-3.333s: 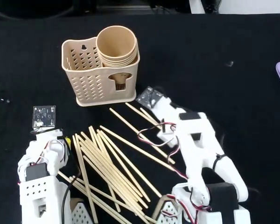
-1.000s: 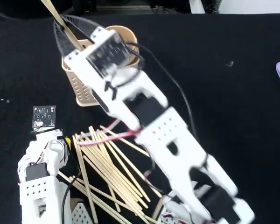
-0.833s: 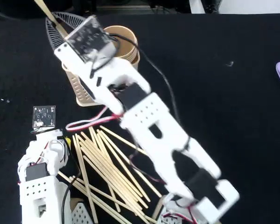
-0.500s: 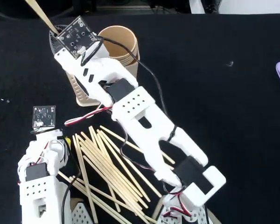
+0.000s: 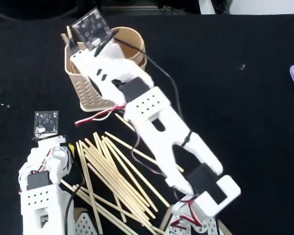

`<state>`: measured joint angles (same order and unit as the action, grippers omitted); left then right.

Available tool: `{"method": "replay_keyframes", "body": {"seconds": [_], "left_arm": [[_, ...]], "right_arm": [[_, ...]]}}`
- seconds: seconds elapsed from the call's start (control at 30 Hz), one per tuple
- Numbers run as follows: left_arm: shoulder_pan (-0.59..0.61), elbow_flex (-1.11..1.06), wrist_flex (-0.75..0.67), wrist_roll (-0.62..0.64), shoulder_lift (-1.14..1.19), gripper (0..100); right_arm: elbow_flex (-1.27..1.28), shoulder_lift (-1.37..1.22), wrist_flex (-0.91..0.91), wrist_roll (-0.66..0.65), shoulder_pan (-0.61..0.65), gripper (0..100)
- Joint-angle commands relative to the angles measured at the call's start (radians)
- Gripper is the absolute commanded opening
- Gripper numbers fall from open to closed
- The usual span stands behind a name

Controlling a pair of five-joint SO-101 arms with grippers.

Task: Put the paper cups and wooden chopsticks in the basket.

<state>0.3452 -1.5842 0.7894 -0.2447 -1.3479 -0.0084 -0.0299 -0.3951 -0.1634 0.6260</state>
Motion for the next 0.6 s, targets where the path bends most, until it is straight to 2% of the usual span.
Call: {"method": "replay_keyframes", "body": {"seconds": [0.0,0.2,0.33,0.43,0.57], "left_arm": [[0.002,0.015,-0.031,0.006,-0.009,20],[0.002,0.004,-0.052,0.006,-0.009,20],[0.002,0.004,-0.052,0.006,-0.009,20],[0.002,0.004,-0.052,0.006,-0.009,20],[0.002,0.004,-0.052,0.006,-0.009,20]], "right_arm": [[-0.079,0.16,-0.118,0.012,-0.032,10.7],[-0.022,0.452,-0.618,0.011,-0.032,10.9],[0.171,0.602,-0.864,0.009,-0.032,10.9],[0.409,0.676,-0.901,-0.066,-0.032,10.9],[0.791,0.723,-0.727,-0.176,-0.034,11.0]]}}
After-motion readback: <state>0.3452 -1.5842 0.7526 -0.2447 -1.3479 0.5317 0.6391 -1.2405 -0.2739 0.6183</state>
